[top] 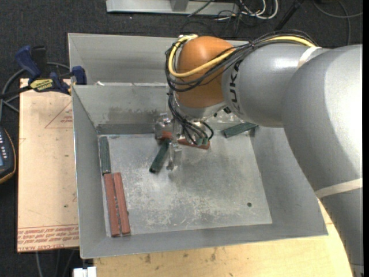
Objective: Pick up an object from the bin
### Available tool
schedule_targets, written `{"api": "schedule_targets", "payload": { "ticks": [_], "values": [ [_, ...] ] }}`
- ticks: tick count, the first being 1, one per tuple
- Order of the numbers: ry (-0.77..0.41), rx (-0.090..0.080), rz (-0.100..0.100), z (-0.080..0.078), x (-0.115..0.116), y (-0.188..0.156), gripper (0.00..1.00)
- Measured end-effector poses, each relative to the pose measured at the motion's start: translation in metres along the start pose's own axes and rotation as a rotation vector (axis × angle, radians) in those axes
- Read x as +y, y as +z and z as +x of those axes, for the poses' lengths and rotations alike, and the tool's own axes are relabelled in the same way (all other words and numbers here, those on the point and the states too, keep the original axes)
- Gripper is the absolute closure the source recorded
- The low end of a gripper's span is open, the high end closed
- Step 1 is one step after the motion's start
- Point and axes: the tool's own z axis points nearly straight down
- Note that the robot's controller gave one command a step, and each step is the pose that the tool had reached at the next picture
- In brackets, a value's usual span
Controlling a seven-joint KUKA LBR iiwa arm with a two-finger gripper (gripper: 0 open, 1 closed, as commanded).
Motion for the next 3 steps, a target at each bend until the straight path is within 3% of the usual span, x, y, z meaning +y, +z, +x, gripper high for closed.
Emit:
{"api": "schedule_targets", "payload": {
  "ticks": [1,2,3],
  "values": [
    [-0.319,-0.008,-0.001,0.05,-0.01,0.026,0.0],
    [-0.318,-0.01,-0.001,0.048,-0.01,0.024,1.0],
    [-0.366,-0.018,0.002,0.029,-0.023,-0.119,1.0]
  ]
}}
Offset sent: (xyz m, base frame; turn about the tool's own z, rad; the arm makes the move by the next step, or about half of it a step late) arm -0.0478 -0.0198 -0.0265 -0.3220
